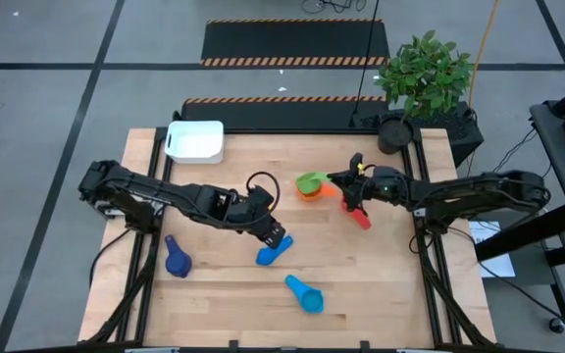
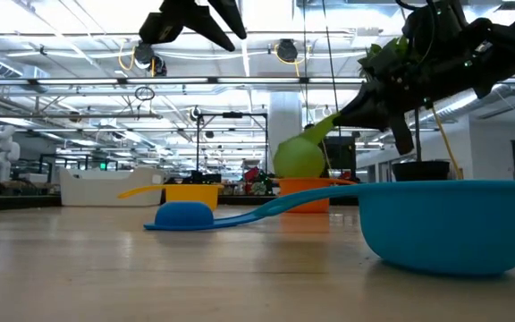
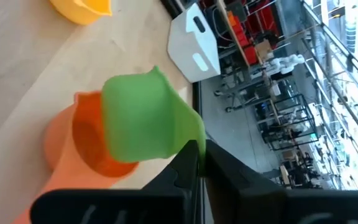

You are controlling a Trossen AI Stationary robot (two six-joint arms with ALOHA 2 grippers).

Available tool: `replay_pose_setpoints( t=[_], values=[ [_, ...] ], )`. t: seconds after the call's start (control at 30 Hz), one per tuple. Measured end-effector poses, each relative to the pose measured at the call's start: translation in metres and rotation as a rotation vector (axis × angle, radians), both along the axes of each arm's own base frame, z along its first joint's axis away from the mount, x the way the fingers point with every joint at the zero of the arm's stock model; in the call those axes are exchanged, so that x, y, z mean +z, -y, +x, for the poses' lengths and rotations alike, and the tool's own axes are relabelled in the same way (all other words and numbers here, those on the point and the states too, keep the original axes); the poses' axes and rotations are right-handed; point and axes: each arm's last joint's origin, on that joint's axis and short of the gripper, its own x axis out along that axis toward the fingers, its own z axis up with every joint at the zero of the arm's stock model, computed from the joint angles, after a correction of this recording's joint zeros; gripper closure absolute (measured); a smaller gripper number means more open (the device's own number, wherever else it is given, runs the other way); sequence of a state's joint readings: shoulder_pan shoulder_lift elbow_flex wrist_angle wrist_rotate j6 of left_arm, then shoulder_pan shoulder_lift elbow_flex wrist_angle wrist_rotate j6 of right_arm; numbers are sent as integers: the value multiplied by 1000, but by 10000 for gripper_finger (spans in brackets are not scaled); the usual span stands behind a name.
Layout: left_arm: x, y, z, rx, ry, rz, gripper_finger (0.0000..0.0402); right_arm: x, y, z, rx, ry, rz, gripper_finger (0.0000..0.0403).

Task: Nest measuring cups in basket
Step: Stack the green measuring cup into the orange measuring cup

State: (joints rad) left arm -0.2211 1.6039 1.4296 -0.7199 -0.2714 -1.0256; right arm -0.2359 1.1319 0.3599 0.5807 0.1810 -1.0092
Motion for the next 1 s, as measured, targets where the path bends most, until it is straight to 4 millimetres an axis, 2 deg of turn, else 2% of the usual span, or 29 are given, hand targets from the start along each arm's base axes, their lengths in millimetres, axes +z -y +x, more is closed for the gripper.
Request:
replay_pose_setpoints(
  t=[0.33, 0.57, 0.7, 1.0],
  values=[
    [1, 1, 1, -2, 18, -3, 309, -10, 1, 7, 4, -25, -2, 385],
    [1, 1, 1, -8, 16, 2, 309, -13, 1, 6, -22, -15, 81, 381],
    [1, 0, 1, 10, 11, -28, 309, -14, 1, 6, -34, -9, 127, 354],
    [0, -1, 1, -2, 0, -40, 309, -14, 1, 6, -54, 16, 186, 255]
  ],
)
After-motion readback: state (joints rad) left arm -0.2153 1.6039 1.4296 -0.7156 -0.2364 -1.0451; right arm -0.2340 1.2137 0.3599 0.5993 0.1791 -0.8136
